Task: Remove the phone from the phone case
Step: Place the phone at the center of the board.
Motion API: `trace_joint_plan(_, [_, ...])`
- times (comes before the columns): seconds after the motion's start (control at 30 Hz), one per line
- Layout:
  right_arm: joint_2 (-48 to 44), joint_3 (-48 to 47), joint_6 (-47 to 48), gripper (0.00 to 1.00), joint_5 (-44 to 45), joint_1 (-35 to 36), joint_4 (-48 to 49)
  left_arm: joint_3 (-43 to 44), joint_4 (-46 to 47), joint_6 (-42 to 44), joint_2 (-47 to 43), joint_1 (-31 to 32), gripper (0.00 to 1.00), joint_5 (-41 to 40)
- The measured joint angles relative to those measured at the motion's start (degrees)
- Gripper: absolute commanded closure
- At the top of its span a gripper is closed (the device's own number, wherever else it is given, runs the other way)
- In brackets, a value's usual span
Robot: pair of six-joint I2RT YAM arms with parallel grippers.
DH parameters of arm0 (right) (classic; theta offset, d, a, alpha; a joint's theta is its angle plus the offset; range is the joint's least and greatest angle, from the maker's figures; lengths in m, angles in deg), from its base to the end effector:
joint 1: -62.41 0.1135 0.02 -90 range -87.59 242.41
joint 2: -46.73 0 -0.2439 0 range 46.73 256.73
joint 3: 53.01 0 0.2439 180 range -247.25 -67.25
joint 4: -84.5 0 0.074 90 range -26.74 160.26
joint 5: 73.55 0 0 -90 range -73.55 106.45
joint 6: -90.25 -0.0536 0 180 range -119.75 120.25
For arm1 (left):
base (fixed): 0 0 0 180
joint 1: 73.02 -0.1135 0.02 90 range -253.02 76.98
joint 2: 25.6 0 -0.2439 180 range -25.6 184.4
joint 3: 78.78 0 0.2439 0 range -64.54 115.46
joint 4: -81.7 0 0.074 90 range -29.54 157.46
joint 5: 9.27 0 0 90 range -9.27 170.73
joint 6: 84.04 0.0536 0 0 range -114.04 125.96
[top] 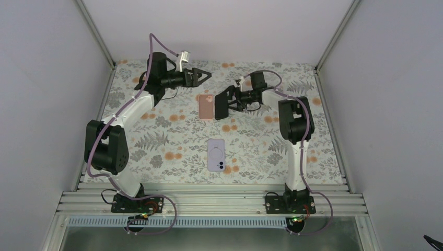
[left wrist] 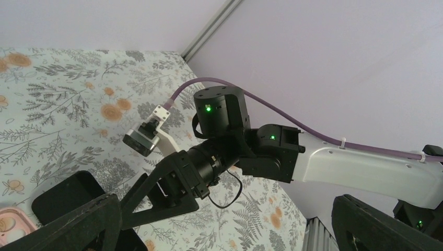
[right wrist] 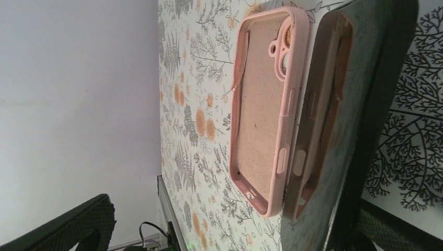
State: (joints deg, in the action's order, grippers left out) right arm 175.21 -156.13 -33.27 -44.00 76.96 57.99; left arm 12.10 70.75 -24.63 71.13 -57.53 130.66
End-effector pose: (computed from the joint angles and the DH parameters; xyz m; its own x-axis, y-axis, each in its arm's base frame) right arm 0.4279 0.1592 0.1210 -0.9903 0.0243 -0.1369 -0.1163 0.3946 0.9115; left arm 0.3698 -0.1450 0.2995 -0.6865 -0.1497 -0.7115 0.6140 0.4049 -0.6776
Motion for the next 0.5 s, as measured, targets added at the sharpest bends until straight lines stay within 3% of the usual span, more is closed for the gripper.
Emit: trace_joint_plan(0.5, [0.15, -0.92, 2.80, 0.01, 5.16, 0.15, -4.44, -0.04, -0.44, 0.22, -0.02, 0.00, 0.00, -0.24])
